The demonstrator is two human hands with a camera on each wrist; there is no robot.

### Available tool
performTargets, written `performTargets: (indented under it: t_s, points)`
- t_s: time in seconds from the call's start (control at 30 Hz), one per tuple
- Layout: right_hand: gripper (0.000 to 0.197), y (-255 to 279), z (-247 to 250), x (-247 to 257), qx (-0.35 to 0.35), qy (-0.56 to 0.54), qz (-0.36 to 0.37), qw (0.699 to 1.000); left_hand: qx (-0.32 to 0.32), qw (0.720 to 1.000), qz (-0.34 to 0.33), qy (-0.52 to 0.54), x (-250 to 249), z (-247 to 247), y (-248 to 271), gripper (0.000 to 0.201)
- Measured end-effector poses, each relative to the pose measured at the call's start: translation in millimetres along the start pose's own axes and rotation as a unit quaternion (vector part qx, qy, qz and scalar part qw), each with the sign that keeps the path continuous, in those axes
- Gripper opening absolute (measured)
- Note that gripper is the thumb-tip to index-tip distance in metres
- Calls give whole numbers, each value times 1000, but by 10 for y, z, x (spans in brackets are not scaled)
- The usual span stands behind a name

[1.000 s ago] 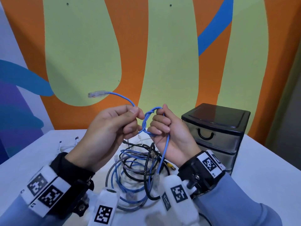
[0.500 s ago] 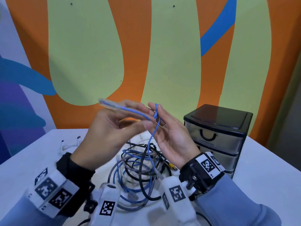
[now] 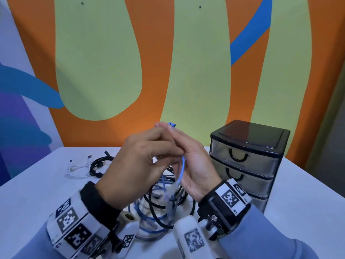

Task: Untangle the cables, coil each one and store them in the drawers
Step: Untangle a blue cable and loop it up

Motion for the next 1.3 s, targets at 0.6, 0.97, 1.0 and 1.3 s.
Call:
performTargets:
  t_s: [0.6, 0.97, 1.0, 1.3]
  points:
    - [20, 14, -121, -118, 36, 47, -15, 998, -80, 948, 294, 89, 221, 181, 65, 45]
    - [19, -11, -77, -150, 23, 105, -19, 994, -65, 882, 378, 273, 361, 192, 117, 45]
    - [19, -15, -73, -151, 25, 110, -19, 993, -84, 867, 389, 301, 384, 217, 120, 40]
    - [17, -27, -49, -103, 36, 54, -19, 998, -200, 802, 427, 367, 485, 240, 179, 27]
Point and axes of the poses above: each hand's wrist, its own y-axis away from the middle knuckle, its own z-axis out of the back of the hand, x = y × z, the point moved 5 cm from there along -y, towards the middle knuckle, and after that the axes turned 13 degrees about -z, right-handed, at the moved point
